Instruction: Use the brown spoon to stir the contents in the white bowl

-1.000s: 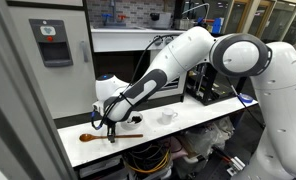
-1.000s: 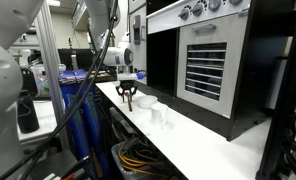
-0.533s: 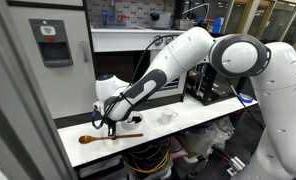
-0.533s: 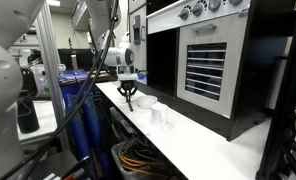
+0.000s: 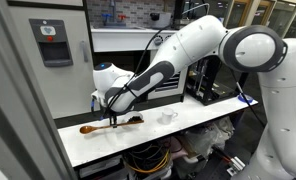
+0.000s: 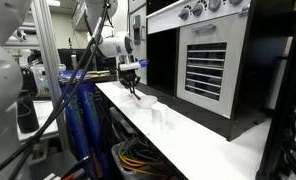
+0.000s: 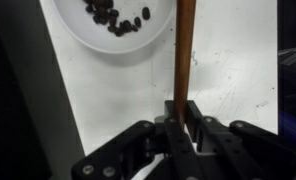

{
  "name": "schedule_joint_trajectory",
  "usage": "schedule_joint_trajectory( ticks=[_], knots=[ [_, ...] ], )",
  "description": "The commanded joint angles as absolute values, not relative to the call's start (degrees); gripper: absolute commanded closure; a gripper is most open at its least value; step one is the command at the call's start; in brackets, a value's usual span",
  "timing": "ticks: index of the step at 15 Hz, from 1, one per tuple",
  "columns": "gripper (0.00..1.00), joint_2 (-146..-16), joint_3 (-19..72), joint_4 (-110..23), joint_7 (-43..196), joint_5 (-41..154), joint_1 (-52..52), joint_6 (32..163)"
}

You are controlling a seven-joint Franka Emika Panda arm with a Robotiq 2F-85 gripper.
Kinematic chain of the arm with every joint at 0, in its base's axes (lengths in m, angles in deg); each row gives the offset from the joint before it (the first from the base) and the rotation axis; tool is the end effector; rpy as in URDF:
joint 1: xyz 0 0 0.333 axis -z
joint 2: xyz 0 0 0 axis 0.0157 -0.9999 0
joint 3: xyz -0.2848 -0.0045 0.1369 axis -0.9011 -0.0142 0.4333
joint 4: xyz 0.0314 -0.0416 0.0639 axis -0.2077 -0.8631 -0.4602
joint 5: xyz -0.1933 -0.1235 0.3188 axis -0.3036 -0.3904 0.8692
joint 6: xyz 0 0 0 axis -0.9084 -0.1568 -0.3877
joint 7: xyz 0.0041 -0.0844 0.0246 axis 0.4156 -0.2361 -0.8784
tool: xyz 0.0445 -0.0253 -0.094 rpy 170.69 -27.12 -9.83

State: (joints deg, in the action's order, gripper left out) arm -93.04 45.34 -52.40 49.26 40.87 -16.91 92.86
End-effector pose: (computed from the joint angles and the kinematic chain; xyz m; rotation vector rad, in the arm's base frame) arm 0.5690 0.3346 0.2882 2.5355 1.6217 0.0499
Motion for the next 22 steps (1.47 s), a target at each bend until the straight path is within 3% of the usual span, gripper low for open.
schedule_joint_trajectory(
  ticks=[1,12,22],
  knots=[
    [0.97,-86.2,45.0,-55.0,48.6,37.8,-17.8,89.0],
    [0.97,-76.3,46.1,-57.0,44.2,29.2,-18.9,73.9],
    [0.97,-76.7,47.4,-56.5,41.9,13.8,-20.0,61.4]
  ],
)
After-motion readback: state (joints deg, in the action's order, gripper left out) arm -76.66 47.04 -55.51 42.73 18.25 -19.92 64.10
